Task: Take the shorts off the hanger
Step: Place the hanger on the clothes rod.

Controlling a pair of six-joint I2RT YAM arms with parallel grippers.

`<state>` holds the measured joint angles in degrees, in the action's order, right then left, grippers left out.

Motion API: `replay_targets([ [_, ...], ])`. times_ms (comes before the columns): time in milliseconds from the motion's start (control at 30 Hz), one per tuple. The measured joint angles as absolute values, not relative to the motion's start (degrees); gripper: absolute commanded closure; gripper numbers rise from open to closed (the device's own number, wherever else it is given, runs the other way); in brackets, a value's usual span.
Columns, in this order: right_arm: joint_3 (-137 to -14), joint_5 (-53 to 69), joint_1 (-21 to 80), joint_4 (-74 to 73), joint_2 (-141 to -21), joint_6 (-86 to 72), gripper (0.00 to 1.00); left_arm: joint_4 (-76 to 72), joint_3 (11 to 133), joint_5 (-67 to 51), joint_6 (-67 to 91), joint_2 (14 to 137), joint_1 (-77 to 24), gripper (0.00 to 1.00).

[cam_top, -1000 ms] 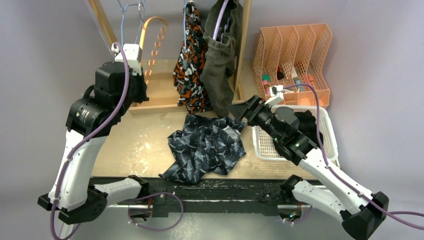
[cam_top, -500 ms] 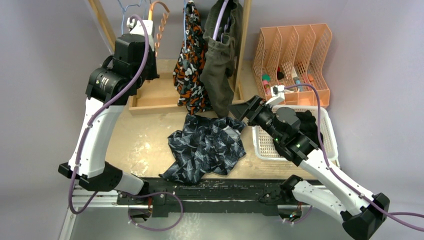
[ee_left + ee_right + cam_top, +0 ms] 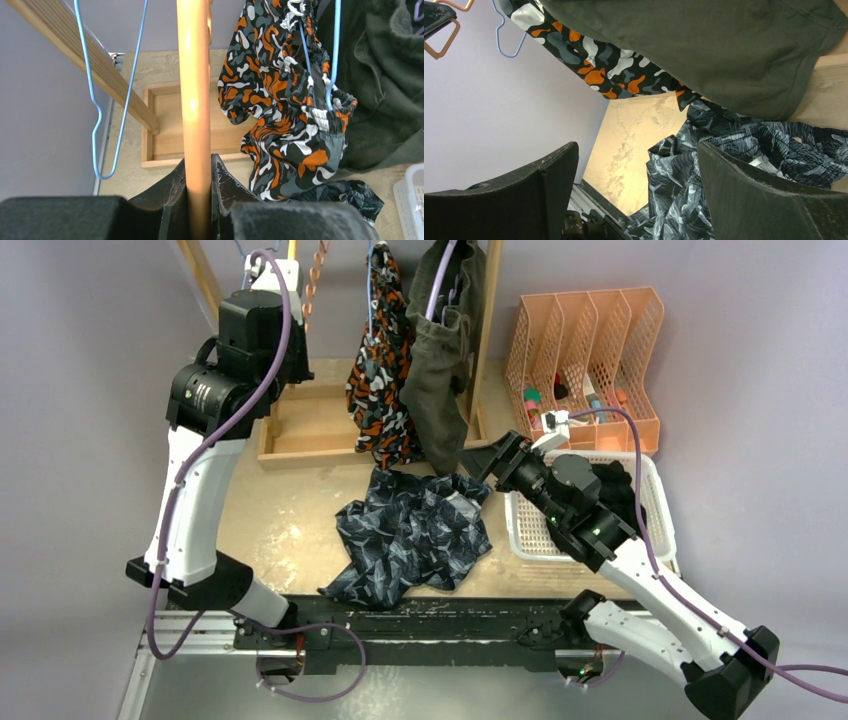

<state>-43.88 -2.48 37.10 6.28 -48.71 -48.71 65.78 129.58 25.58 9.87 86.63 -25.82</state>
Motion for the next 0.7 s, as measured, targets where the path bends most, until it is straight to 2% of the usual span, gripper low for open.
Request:
replay_targets([
  [700, -43.88, -3.62, 36.88, 5.85, -47.18, -48.53, 0.1, 65.6, 131.0, 15.97, 10.37, 91.26, -15.16, 1.0],
])
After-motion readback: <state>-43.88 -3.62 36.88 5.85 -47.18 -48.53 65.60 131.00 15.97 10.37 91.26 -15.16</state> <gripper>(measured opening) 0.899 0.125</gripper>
